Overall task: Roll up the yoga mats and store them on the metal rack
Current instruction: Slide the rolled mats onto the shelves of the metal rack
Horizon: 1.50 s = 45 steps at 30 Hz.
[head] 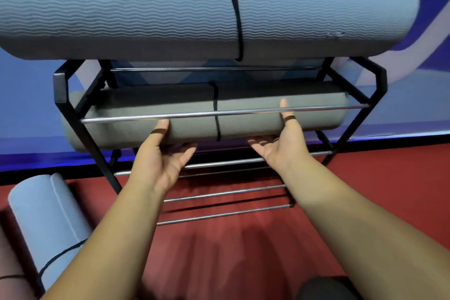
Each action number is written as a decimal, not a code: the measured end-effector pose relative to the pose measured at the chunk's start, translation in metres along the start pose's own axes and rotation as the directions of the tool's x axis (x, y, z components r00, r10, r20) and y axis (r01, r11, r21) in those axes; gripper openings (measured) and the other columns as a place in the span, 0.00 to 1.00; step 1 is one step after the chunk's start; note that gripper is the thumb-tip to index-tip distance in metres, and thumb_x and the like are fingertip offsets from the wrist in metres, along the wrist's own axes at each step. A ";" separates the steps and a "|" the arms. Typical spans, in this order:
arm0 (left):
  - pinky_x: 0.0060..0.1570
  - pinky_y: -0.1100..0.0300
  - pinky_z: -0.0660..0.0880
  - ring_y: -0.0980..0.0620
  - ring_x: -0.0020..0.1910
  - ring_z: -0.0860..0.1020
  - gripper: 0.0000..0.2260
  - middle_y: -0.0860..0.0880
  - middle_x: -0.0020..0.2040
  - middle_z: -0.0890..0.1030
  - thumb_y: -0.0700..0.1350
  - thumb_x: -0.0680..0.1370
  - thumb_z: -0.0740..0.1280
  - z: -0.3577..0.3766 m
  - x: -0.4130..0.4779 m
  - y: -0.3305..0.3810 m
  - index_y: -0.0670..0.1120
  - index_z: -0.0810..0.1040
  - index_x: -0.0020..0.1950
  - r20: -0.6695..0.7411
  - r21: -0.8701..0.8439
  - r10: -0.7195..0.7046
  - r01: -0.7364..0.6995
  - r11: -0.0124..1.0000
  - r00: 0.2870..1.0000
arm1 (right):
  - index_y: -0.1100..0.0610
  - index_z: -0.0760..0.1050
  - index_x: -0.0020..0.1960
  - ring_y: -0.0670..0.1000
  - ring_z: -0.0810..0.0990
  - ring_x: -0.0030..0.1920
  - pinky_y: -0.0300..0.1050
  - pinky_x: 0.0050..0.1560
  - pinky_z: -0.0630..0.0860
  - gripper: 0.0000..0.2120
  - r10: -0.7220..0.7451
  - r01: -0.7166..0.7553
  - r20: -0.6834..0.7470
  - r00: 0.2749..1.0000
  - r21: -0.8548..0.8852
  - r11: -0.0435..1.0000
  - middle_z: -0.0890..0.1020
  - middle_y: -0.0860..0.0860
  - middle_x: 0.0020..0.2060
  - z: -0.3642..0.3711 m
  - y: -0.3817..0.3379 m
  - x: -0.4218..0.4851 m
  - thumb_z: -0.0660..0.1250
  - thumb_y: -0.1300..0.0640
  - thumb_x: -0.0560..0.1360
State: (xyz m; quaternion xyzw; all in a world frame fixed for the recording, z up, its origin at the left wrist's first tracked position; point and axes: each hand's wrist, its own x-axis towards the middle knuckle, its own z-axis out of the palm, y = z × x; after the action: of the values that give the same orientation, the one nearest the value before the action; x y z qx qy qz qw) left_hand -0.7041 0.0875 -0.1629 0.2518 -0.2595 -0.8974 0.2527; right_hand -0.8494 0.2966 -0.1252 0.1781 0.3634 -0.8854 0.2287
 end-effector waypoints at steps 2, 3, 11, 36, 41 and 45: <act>0.57 0.36 0.82 0.40 0.65 0.81 0.15 0.43 0.66 0.82 0.50 0.82 0.73 0.001 0.003 0.002 0.49 0.79 0.66 0.005 0.030 -0.002 0.002 1.000 1.000 | 0.51 0.70 0.75 0.66 0.84 0.60 0.72 0.59 0.83 0.42 -0.036 0.036 -0.014 0.999 -0.022 0.999 0.83 0.61 0.63 0.003 0.000 -0.002 0.86 0.44 0.67; 0.54 0.38 0.83 0.41 0.64 0.81 0.14 0.44 0.65 0.82 0.51 0.82 0.72 0.002 0.004 0.002 0.50 0.79 0.66 0.011 0.041 -0.007 0.006 0.999 1.000 | 0.51 0.71 0.75 0.66 0.84 0.60 0.72 0.58 0.83 0.42 -0.051 0.051 -0.017 0.999 -0.029 0.998 0.83 0.60 0.63 0.004 0.001 -0.003 0.86 0.44 0.67; 0.60 0.35 0.81 0.41 0.64 0.84 0.14 0.44 0.64 0.86 0.47 0.81 0.73 0.003 -0.003 0.001 0.49 0.81 0.66 0.061 -0.010 -0.014 0.015 1.000 0.998 | 0.52 0.72 0.74 0.64 0.85 0.59 0.69 0.60 0.83 0.40 -0.045 0.044 -0.023 0.999 -0.041 0.998 0.84 0.60 0.62 0.000 0.003 0.001 0.85 0.42 0.69; 0.73 0.38 0.74 0.36 0.63 0.84 0.17 0.42 0.61 0.87 0.53 0.81 0.73 0.023 -0.010 -0.018 0.45 0.81 0.67 0.054 0.117 -0.171 0.164 0.980 0.984 | 0.51 0.71 0.73 0.67 0.85 0.58 0.73 0.55 0.84 0.41 -0.036 0.031 -0.060 0.998 -0.080 0.996 0.82 0.61 0.62 -0.001 -0.002 -0.009 0.85 0.41 0.67; 0.73 0.33 0.71 0.33 0.65 0.82 0.25 0.43 0.69 0.82 0.54 0.78 0.76 0.019 -0.013 -0.025 0.48 0.77 0.72 0.011 0.003 -0.136 0.136 0.991 0.991 | 0.50 0.72 0.73 0.65 0.85 0.58 0.71 0.56 0.84 0.41 -0.082 0.074 -0.083 0.993 -0.097 0.993 0.83 0.59 0.61 0.000 -0.001 -0.011 0.84 0.38 0.67; 0.62 0.37 0.81 0.34 0.59 0.85 0.34 0.44 0.68 0.82 0.62 0.73 0.79 0.027 -0.005 -0.018 0.52 0.75 0.74 -0.056 0.160 -0.141 0.149 0.976 0.988 | 0.49 0.70 0.75 0.63 0.86 0.58 0.70 0.60 0.83 0.46 -0.087 0.076 -0.075 0.993 -0.137 0.988 0.84 0.57 0.61 0.005 -0.001 -0.006 0.83 0.31 0.65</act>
State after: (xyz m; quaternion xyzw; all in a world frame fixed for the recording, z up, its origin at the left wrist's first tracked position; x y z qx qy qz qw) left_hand -0.7220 0.1129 -0.1518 0.3100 -0.3077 -0.8832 0.1707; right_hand -0.8456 0.2959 -0.1184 0.1827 0.4380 -0.8597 0.1890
